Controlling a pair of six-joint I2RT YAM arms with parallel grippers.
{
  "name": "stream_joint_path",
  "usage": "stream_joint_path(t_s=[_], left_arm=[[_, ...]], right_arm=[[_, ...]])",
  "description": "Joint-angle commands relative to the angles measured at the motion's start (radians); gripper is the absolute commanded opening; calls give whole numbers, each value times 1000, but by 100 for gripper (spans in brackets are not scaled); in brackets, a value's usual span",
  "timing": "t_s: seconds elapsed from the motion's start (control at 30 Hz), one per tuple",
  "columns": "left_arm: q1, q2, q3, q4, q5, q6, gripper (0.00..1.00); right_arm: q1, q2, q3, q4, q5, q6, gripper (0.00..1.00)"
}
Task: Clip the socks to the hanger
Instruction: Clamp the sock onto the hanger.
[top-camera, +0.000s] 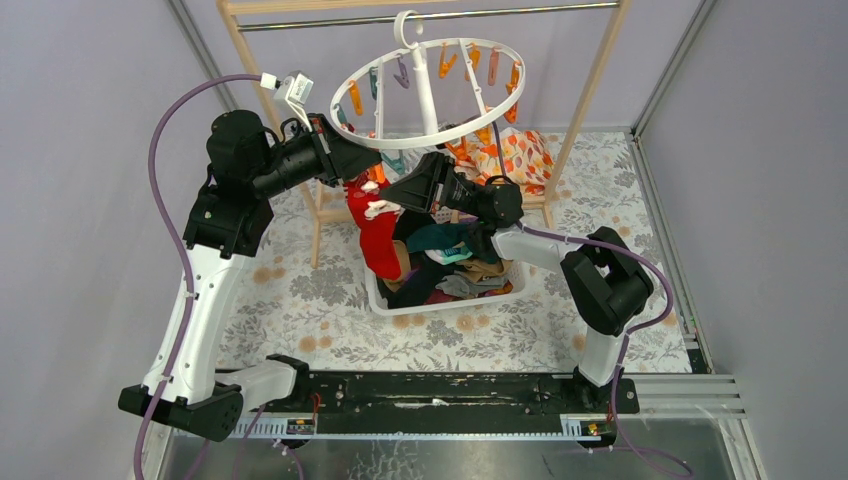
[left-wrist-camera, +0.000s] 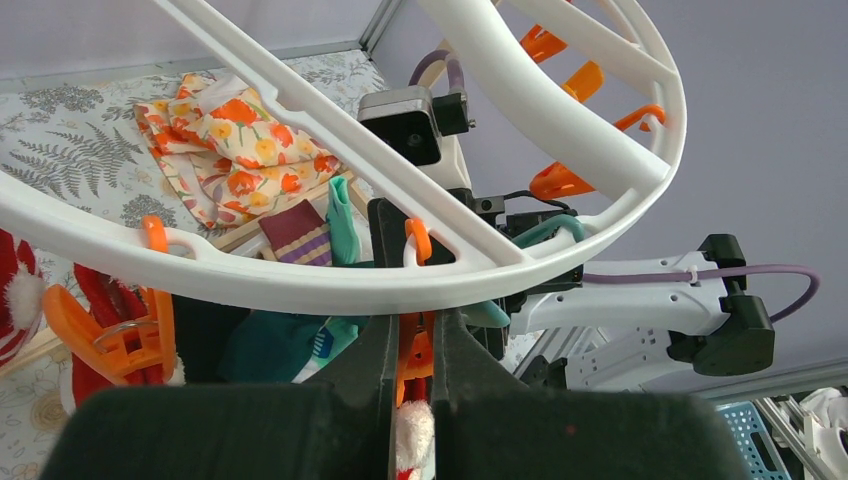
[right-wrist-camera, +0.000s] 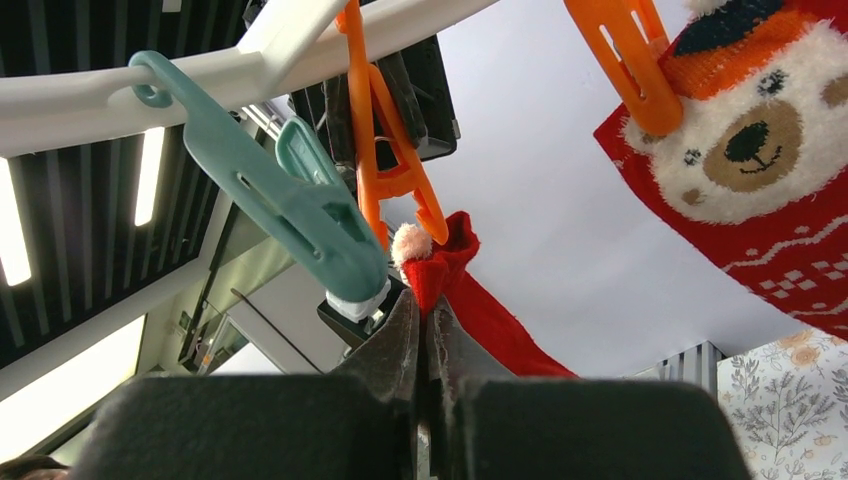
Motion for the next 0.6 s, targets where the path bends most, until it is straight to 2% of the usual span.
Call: stream_joint_path(t_s=[0.0,0.57], left_arm=[[0,-23,9,32,76,8,0],[1,-19,16,29,82,15,0]], right_arm=[[-13,-27,56,135,22,-3,0],[-38,-54,46,137,49,7,0]])
